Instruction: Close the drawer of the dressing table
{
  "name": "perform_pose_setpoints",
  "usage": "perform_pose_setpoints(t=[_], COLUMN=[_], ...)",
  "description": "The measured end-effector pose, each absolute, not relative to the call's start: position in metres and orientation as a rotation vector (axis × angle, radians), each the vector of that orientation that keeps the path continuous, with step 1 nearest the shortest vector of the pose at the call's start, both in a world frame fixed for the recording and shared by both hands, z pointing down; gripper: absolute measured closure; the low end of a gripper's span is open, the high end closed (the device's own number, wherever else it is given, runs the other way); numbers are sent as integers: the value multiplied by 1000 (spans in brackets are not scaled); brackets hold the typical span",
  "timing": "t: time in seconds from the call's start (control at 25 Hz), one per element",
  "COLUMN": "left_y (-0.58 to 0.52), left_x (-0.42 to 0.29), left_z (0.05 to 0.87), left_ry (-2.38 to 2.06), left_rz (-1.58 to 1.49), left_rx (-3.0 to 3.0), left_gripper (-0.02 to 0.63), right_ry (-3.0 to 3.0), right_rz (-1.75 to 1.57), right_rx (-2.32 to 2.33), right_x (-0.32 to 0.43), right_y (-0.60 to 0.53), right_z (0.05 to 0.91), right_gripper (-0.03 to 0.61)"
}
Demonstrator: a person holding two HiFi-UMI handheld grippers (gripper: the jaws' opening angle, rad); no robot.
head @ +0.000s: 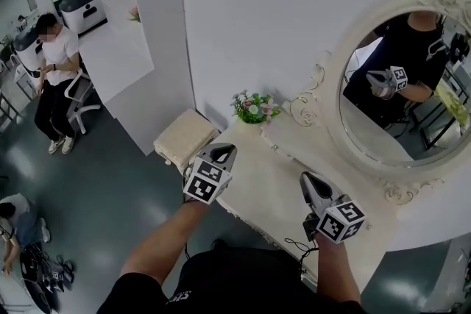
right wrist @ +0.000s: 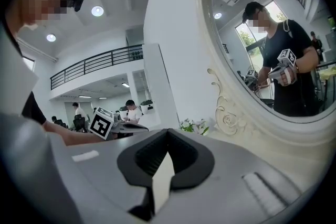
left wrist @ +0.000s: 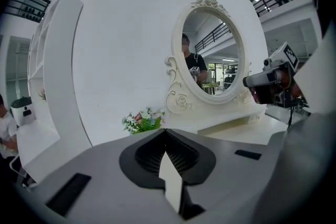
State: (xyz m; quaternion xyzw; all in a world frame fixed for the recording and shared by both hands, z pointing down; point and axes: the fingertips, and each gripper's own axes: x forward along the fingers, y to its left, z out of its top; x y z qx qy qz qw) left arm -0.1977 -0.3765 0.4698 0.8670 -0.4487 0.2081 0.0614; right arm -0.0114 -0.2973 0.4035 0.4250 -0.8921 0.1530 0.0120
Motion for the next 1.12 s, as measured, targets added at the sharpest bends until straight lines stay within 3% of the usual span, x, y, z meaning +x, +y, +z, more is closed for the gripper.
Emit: perform_pose_setpoints(t=[0.56, 1.12], left_y=[-327, -329], left_x=[-107, -89], left_z=[381, 401], left_ry=[-1296, -1309], left_rz=[106, 288], left_rx=[2670, 2656], left_gripper=[607, 609], right_ry=[-2875, -2898], right_rz=[379, 427], right_rx=[1319, 1325], right_x=[91, 81], right_y=[-273, -265], right_z=[378, 381], right_gripper=[569, 569])
